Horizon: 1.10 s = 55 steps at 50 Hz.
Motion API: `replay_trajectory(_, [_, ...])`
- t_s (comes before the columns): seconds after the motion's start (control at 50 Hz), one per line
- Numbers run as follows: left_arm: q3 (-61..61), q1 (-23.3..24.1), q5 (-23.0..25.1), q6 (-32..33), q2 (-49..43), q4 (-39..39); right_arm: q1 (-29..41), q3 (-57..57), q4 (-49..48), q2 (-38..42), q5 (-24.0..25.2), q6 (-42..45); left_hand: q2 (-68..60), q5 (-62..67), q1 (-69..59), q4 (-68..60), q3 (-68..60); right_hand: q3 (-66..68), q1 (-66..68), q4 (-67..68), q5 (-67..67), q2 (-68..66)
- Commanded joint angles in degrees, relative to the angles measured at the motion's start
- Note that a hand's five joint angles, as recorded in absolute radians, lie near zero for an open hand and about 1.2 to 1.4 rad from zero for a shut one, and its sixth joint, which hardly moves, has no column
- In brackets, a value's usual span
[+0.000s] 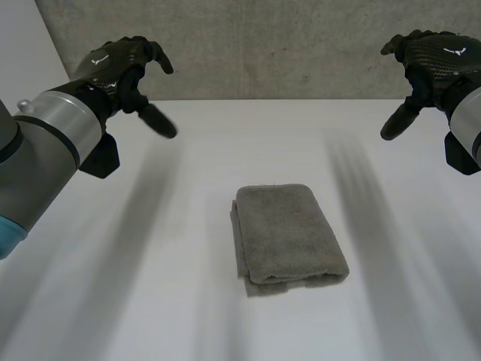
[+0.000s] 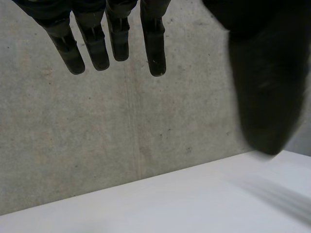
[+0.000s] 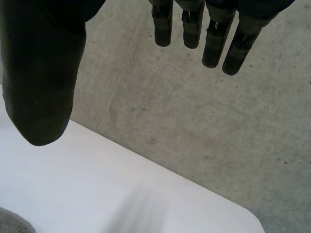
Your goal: Fold the towel.
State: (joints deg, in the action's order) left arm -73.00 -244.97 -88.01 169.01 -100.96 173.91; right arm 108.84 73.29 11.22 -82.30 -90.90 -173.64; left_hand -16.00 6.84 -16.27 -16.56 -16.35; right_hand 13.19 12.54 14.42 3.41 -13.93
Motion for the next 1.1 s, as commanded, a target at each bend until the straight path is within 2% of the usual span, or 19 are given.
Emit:
replay_trajectory(0.02, [0.05, -0.33, 0.12, -0.09, 0.50, 0.12, -0.30, 0.01, -0.06, 0.12, 0.11, -0.21, -1.11, 0.27, -0.84, -0.55, -0.76, -3.19, -2.54, -4.42, -3.41, 3.93])
replay_trajectory(0.4, [-2.66, 0.02, 0.83, 0.09, -2.56, 1.61, -0.21, -0.69, -0.49, -0.05, 1.07, -0.04, 3.43, -4.27, 3.70, 3.99, 3.78, -3.19, -2.54, -4.42, -3.41, 3.93])
replay_trajectory(0.48, [-3.81, 1.87, 2.23, 0.27, -6.62, 4.51, -0.12, -0.61, -0.41, -0.14, 2.39, 0.05, 4.28, -5.12, 4.54, 4.83, 4.62, -3.19, -2.54, -4.42, -3.41, 3.93])
replay_trajectory(0.52, [-4.25, 5.63, 5.82, 0.35, -11.78, 7.49, -0.12, -0.52, -0.41, -0.23, 3.00, 0.14, 4.78, -5.62, 5.05, 5.34, 5.13, -3.19, -2.54, -4.42, -3.41, 3.93])
replay_trajectory(0.54, [-4.25, 5.65, 5.84, 0.35, -11.81, 7.50, -0.04, -0.43, -0.32, -0.32, 3.35, 0.14, 4.78, -5.62, 5.05, 5.34, 5.13, -3.19, -2.54, -4.42, -3.41, 3.93])
replay_trajectory(0.58, [-4.25, 9.32, 8.55, 1.22, -17.49, 10.21, 0.05, -0.25, -0.23, -0.40, 3.71, 0.23, 4.78, -5.62, 5.05, 5.34, 5.13, -3.19, -2.54, -4.42, -3.41, 3.93])
replay_trajectory(0.64, [-4.25, 12.05, 9.26, 4.29, -22.24, 12.06, 0.49, 0.36, -0.23, -0.49, 4.06, 0.49, 4.78, -5.62, 5.05, 5.34, 5.13, -3.19, -2.54, -4.42, -3.41, 3.93])
replay_trajectory(0.7, [-4.34, 12.94, 9.35, 6.33, -24.02, 12.60, 0.67, 0.71, -0.23, -0.49, 4.32, 0.49, 4.78, -5.62, 5.05, 5.34, 5.13, -3.19, -2.54, -4.42, -3.41, 3.93])
replay_trajectory(0.74, [-4.34, 13.73, 9.35, 10.00, -26.91, 13.04, 0.67, 0.80, -0.14, -0.41, 4.33, 0.49, 4.78, -5.62, 5.05, 5.34, 5.13, -3.19, -2.54, -4.42, -3.41, 3.93])
replay_trajectory(0.88, [-4.78, 14.08, 9.35, 12.48, -29.82, 13.04, 0.76, 1.24, -0.32, -0.14, 4.41, 0.58, 1.59, -2.43, 1.86, 2.15, 1.94, -3.19, -2.54, -4.42, -3.41, 3.93])
replay_trajectory(0.92, [-4.78, 14.08, 9.26, 12.48, -29.74, 13.04, 0.67, 1.33, -0.41, 0.03, 4.41, 0.58, -2.28, 1.44, -2.02, -1.73, -1.94, -3.19, -2.54, -4.42, -3.41, 3.93])
replay_trajectory(0.94, [-4.78, 14.08, 9.26, 12.39, -29.39, 13.04, 0.67, 1.33, -0.41, 0.04, 4.41, 0.58, -12.28, 11.44, -12.01, -11.72, -11.93, -3.19, -2.54, -4.42, -3.41, 3.93])
replay_trajectory(0.96, [-4.78, 14.08, 9.26, 12.39, -29.38, 13.04, 0.67, 1.33, -0.41, 0.04, 4.41, 0.67, -12.38, 11.54, -12.11, -11.82, -12.03, -3.19, -2.54, -4.42, -3.41, 3.93])
replay_trajectory(1.0, [-4.60, 14.00, 9.00, 11.96, -28.07, 13.13, 0.67, 1.50, -0.41, 0.12, 4.41, 0.85, -44.18, 43.34, -43.91, -43.62, -43.83, -3.19, -2.54, -4.42, -3.41, 3.93])
replay_trajectory(1.02, [-4.60, 14.00, 9.00, 11.95, -28.07, 13.13, 0.67, 1.68, -0.49, 0.12, 4.41, 1.28, -44.34, 43.50, -44.07, -43.78, -43.99, -3.19, -2.54, -4.42, -3.41, 3.93])
replay_trajectory(1.06, [-4.78, 13.91, 8.65, 11.87, -24.83, 14.00, 0.67, 1.77, -0.58, 0.12, 4.41, 1.81, -63.75, 62.91, -63.48, -63.19, -63.40, -3.19, -2.54, -4.42, -3.41, 3.93])
replay_trajectory(1.1, [-5.04, 13.30, 7.95, 11.87, -22.90, 15.14, 0.67, 1.86, -0.58, 0.12, 4.41, 2.34, -63.99, 63.15, -63.73, -63.44, -63.65, -3.19, -2.54, -4.42, -3.41, 3.93])
